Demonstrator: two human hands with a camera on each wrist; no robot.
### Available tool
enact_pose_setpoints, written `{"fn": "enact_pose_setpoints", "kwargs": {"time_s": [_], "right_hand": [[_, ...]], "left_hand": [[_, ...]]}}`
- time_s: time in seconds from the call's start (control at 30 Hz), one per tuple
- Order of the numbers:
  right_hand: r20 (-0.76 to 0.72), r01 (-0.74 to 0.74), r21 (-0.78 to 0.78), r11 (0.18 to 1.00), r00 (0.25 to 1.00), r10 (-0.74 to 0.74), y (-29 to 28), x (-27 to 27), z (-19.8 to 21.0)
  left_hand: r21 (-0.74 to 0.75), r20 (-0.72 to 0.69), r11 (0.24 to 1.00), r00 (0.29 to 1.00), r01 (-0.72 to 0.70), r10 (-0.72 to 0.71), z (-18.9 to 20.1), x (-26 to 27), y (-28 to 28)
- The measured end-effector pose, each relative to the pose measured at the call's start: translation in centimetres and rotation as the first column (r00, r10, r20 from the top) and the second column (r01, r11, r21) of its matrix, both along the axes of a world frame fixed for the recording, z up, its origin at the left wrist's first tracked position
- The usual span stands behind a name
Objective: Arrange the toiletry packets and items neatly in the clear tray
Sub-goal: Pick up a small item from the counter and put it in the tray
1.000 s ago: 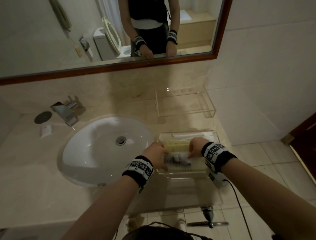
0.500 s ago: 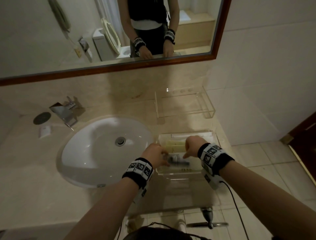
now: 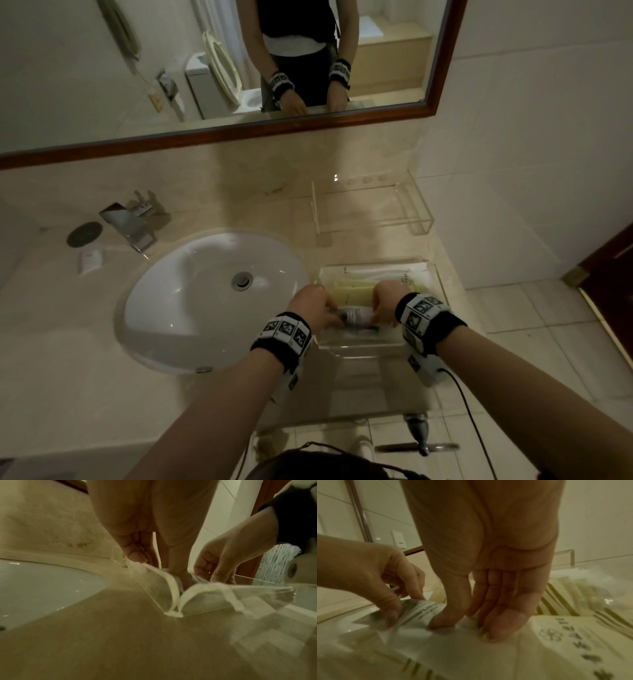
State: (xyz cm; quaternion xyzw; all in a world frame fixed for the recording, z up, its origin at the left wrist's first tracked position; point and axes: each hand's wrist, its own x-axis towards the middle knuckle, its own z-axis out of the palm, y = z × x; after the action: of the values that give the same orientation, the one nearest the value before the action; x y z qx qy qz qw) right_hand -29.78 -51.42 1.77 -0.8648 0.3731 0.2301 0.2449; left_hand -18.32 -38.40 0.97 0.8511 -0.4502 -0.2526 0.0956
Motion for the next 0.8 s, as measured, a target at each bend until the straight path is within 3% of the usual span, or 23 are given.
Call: {"fn": "enact_pose_setpoints", "kwargs": {"time_s": [0.1,0.23,0.47,0.67,0.73,0.8], "right_hand": [[-0.003,0.020,0.031,0.999,1.000,-0.020,-0.7,-0.4,0.4],[-0.042,0.061,0.167,0.984,0.998,-0.054,-0.9,-1.0,0.0],[-0.090,-0.033,0.104,0.994,0.995,0.042,-0.3,-0.4,-0.2],[-0.090,-0.016,0.110,0.994,0.996,0.026,-0.4,-0.1,-0.1],[0.005,0.059,0.141,0.988,0.998,-0.061,-1.1,-0.2,0.4],[0.127,0.136,0.157,0.978,0.979,-0.157,-1.9,0.1,1.3]], "left_hand": [[-0.054,-0.040,0.996,0.997,-0.068,0.066,0.3,1.1,-0.1],[-0.022,-0.053,0.999,0.998,-0.045,0.044,0.3,1.2,0.0],[0.055,-0.123,0.997,0.991,-0.055,0.061,0.0,1.4,-0.4],[0.039,-0.138,0.998,0.989,-0.041,0.046,-0.2,1.8,-0.4],[-0.083,-0.174,0.982,0.973,-0.168,0.152,0.2,2.3,0.1],[-0.209,-0.196,0.916,0.933,-0.342,0.303,0.9,3.3,0.7]]}}
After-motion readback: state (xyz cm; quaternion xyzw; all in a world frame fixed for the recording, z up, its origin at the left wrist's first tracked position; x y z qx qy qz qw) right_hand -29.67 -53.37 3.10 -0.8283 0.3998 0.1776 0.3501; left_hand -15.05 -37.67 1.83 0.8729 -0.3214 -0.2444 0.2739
